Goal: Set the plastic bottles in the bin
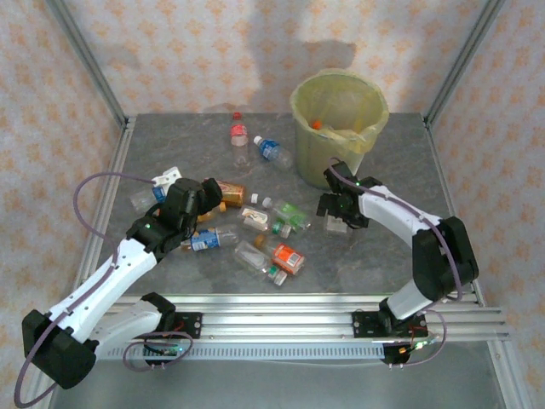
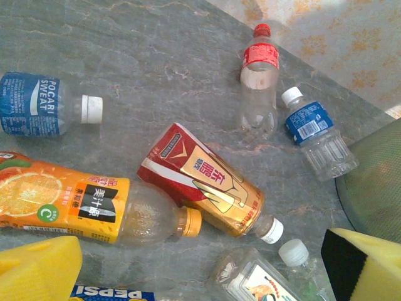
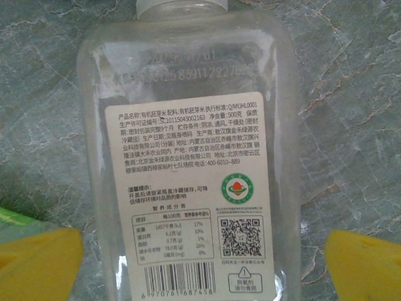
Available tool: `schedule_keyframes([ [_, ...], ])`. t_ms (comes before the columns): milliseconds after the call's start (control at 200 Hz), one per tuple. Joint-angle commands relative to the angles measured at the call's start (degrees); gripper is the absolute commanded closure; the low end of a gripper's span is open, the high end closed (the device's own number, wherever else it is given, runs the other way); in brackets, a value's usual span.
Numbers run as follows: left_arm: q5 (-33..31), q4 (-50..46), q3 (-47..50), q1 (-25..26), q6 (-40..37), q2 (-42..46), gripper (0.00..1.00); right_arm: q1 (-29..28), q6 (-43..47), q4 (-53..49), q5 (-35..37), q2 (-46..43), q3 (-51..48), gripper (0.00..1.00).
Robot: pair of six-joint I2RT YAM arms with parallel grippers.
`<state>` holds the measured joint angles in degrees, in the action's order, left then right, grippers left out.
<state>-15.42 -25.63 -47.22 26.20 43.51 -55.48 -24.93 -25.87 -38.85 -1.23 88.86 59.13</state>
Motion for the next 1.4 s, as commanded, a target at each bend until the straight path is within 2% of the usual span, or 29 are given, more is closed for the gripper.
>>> schedule_keyframes([
  [0, -1.5, 0.1, 0.0, -0.3, -0.1, 1.5, 0.00, 0.6, 0.8, 1.4, 1.8, 2.4, 0.6, 0.01],
  [305, -2.2, -0.4, 0.1, -0.3, -0.2, 2.0, 0.00, 0.9, -0.1, 2.9, 2.1, 5.9, -1.4, 0.00],
  [445, -2.4, -0.5, -0.1, -0.3, -0.2, 2.0, 0.00, 0.9, -0.7, 0.8, 3.7, 4.4, -1.6, 0.22],
  [540, -2.6, -0.7, -0.2, -0.3, -0.3, 2.0, 0.00, 0.9, -1.4, -2.4, 6.2, 0.8, -1.2, 0.35],
  [595, -2.8, -0.9, -0.2, -0.4, -0.4, 1.9, 0.00, 0.8, -1.9, -4.7, 8.1, -2.4, -0.9, 0.38],
  [861, -2.8, -0.5, -0.4, -0.4, -0.4, 1.7, 0.00, 0.8, -4.3, -18.0, 17.9, -20.4, 5.4, 0.44],
  [1011, -2.7, -0.5, -0.5, -0.4, -0.6, 1.6, 0.00, 0.8, -0.7, -18.5, 19.1, -27.1, 12.8, 0.45],
  [1246, -2.3, -0.5, -0.8, -0.4, -0.8, 1.5, 0.00, 0.8, 7.4, -14.2, 18.3, -21.4, 29.2, 0.45],
  [1391, -2.3, -0.5, -0.9, -0.4, -0.9, 1.7, 0.00, 0.8, 11.4, -9.6, 17.1, -11.7, 39.5, 0.45],
])
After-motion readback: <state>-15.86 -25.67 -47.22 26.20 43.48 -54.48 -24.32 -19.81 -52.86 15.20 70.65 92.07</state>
